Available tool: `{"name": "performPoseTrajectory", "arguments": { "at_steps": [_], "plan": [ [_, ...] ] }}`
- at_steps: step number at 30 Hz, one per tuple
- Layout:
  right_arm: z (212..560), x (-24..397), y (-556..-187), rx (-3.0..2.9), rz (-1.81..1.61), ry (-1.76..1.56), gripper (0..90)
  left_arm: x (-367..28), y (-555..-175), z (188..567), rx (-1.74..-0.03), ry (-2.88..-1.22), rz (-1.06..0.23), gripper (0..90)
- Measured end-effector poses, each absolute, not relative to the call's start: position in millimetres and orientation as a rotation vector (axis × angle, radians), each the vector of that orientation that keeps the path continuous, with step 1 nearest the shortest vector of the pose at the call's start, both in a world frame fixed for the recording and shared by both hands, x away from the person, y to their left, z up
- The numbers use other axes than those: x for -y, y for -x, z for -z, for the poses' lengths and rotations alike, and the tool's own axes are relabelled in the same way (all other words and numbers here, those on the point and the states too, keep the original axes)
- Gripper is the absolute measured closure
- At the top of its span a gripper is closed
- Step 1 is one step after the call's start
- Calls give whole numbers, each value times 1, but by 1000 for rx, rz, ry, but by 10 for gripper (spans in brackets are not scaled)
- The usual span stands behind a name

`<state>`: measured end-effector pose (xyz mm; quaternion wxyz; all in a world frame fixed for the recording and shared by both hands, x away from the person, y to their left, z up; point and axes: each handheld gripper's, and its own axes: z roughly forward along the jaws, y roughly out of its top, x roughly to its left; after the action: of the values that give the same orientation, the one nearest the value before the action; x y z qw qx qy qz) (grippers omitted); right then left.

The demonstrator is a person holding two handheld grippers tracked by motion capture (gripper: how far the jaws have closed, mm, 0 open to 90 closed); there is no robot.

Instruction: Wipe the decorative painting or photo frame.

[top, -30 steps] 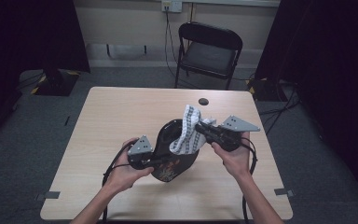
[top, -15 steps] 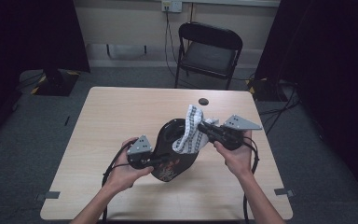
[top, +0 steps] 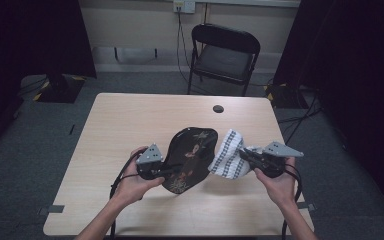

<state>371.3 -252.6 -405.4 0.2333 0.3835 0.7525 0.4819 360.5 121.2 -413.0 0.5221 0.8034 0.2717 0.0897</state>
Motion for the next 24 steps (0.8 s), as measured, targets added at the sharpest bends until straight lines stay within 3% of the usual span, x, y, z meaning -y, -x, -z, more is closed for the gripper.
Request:
{"name": "performPoseTrajectory", "arguments": {
  "at_steps": [5, 14, 20, 24],
  "plan": [
    [423, 256, -369, -2104, -1236, -1064, 850, -121, -360, 413, -651, -1923, -214, 801],
    [463, 218, -352, -2379, -1170, -943, 828, -121, -360, 413, -647, -1925, -220, 800],
    [483, 223, -363, -2436, -1213, -1117, 580, -121, -360, 413, -647, -1926, -221, 799],
    [475, 228, -363, -2403, -1351, -1138, 439, -121, -360, 413, -649, -1926, -219, 799]
  ]
}}
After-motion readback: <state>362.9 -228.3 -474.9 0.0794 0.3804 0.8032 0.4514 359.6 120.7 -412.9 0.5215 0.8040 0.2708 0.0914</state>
